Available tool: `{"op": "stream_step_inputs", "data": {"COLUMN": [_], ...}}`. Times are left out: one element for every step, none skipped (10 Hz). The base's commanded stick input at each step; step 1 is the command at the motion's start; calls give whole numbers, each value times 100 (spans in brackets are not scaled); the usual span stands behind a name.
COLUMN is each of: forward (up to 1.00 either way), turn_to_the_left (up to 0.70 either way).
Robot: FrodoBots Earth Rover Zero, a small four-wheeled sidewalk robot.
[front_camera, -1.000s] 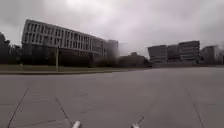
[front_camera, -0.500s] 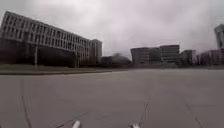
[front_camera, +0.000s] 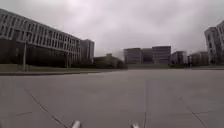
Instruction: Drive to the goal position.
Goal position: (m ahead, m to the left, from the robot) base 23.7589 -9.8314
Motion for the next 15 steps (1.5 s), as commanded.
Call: {"op": "stream_step_inputs", "data": {"forward": [70,70,70,70,70,70,70,70,70,70,70,70,55,6,6], "turn_to_the_left": [-34,-34,-34,-34,-34,-14,-7,0,0,0,0,0,0,0,0]}}
